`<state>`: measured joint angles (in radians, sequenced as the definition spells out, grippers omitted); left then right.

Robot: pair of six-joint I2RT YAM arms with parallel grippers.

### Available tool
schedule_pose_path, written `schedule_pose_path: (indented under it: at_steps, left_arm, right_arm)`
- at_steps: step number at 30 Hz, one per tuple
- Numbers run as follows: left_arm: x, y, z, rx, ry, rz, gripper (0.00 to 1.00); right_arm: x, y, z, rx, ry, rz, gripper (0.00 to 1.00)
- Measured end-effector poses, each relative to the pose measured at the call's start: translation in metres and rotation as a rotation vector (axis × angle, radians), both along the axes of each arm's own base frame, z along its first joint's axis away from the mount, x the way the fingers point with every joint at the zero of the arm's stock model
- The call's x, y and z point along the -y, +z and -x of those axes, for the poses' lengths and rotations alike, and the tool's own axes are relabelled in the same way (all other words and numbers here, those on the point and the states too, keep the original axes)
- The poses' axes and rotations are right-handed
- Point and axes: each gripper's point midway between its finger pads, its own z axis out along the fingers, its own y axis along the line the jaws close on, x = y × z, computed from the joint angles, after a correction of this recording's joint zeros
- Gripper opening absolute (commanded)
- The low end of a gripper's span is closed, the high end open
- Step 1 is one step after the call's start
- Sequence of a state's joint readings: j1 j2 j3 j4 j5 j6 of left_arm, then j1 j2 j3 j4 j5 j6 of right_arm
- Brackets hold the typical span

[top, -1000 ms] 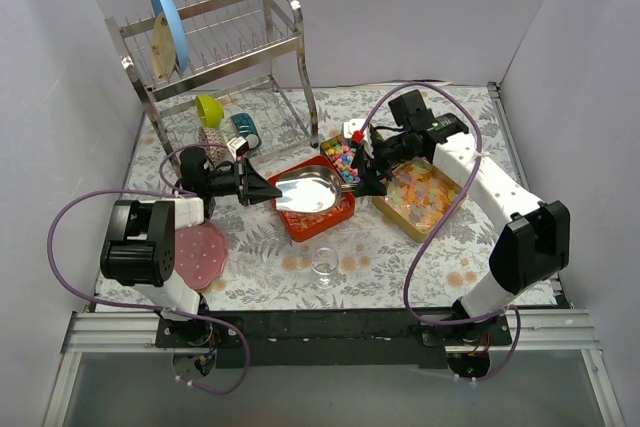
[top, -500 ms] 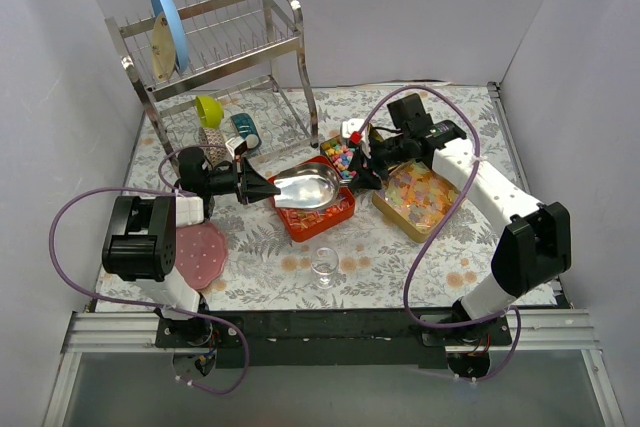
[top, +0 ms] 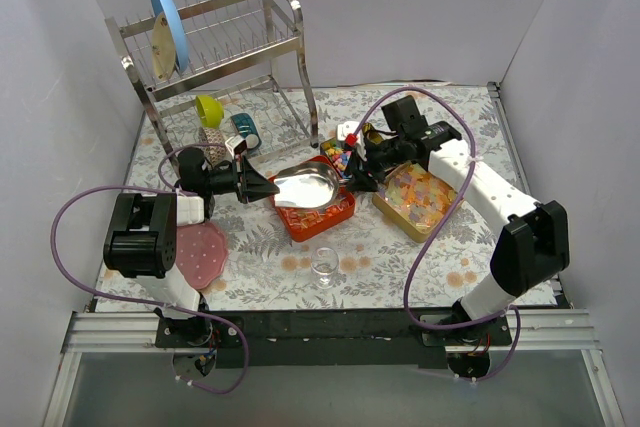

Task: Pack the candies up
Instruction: Scoop the fake candies from the storage box.

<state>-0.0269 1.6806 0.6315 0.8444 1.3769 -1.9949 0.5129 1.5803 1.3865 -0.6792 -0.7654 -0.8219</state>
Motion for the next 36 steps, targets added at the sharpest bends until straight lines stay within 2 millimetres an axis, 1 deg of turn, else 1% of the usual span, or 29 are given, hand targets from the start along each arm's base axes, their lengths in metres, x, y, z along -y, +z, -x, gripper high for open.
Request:
schedule_pose_path:
  at_steps: [8,9,13,15,19,25,26,27,29,31,32,35,36]
  left_arm:
    - [-0.002,0.003,-0.002,0.038,0.009,0.001,0.0]
    - [-0.003,0.003,-0.003,0.042,0.01,0.001,0.0]
    - [-0.003,0.003,-0.003,0.047,0.012,0.001,0.0]
    - [-0.003,0.003,-0.003,0.046,0.012,0.001,0.0]
    - [-0.003,-0.002,-0.004,0.021,0.012,0.001,0.0]
    - [-0.005,-0.011,-0.007,-0.03,0.015,0.0,0.0]
    - [-0.005,-0.012,-0.007,-0.035,0.017,0.0,0.0]
    - [-0.006,-0.012,-0.007,-0.036,0.017,0.0,0.0]
    - [-0.006,-0.012,-0.007,-0.042,0.019,0.0,0.2]
    - [-0.007,-0.013,-0.01,-0.059,0.021,-0.004,0.45]
    - [-0.007,-0.013,-0.012,-0.065,0.024,-0.009,0.5]
    - [-0.011,-0.013,-0.019,-0.087,0.047,-0.024,0.59]
    - [-0.014,-0.015,-0.021,-0.095,0.064,-0.033,0.61]
  right_arm:
    - [-0.001,-0.008,-0.001,-0.018,-0.003,0.015,0.51]
    - [-0.001,-0.008,-0.001,-0.021,-0.004,0.016,0.48]
    - [-0.001,-0.01,-0.002,-0.022,-0.008,0.022,0.45]
    - [-0.001,-0.01,-0.002,-0.021,-0.009,0.022,0.4]
    - [-0.002,-0.011,-0.002,-0.019,-0.01,0.027,0.35]
    - [-0.006,-0.014,0.003,0.01,0.018,0.052,0.16]
    - [-0.007,-0.015,0.003,0.02,0.02,0.061,0.11]
    - [-0.007,-0.016,0.003,0.03,0.021,0.07,0.02]
    - [-0.007,-0.017,0.002,0.047,0.022,0.082,0.01]
    - [-0.008,-0.017,0.001,0.055,0.014,0.097,0.01]
    - [-0.008,-0.017,0.001,0.055,0.007,0.108,0.01]
    - [-0.01,-0.007,-0.008,0.065,-0.017,0.136,0.01]
    - [-0.012,-0.002,-0.013,0.073,-0.027,0.146,0.01]
